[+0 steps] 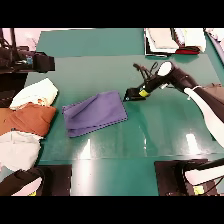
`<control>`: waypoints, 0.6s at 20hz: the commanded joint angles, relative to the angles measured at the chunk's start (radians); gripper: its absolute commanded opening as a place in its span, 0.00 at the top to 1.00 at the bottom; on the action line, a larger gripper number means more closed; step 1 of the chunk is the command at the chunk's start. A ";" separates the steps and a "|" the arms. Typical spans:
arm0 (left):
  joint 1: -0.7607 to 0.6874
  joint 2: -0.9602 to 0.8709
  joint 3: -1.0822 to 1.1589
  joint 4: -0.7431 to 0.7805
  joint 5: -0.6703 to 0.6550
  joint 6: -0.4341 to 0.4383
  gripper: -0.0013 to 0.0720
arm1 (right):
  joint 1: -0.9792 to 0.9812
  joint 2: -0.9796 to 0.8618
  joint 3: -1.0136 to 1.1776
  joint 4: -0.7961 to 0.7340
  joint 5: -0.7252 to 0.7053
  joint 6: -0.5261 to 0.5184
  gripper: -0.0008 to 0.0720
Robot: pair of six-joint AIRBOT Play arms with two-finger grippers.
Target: Fold the shirts.
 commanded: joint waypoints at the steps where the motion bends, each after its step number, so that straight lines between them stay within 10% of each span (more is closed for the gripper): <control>1: -0.023 -0.017 -0.006 -0.015 0.004 -0.001 0.95 | -0.027 -0.121 -0.046 0.165 -0.009 -0.028 0.14; 6: -0.023 -0.035 -0.006 -0.035 0.004 -0.001 0.95 | 0.135 -0.276 0.132 0.227 -0.056 -0.037 0.26; 9: -0.024 -0.035 -0.006 -0.090 0.034 -0.001 0.95 | 0.220 -0.309 0.247 0.219 -0.152 -0.059 0.91; 12: -0.050 -0.035 -0.006 -0.112 0.037 -0.002 0.96 | 0.205 -0.278 0.352 0.148 -0.173 -0.057 0.96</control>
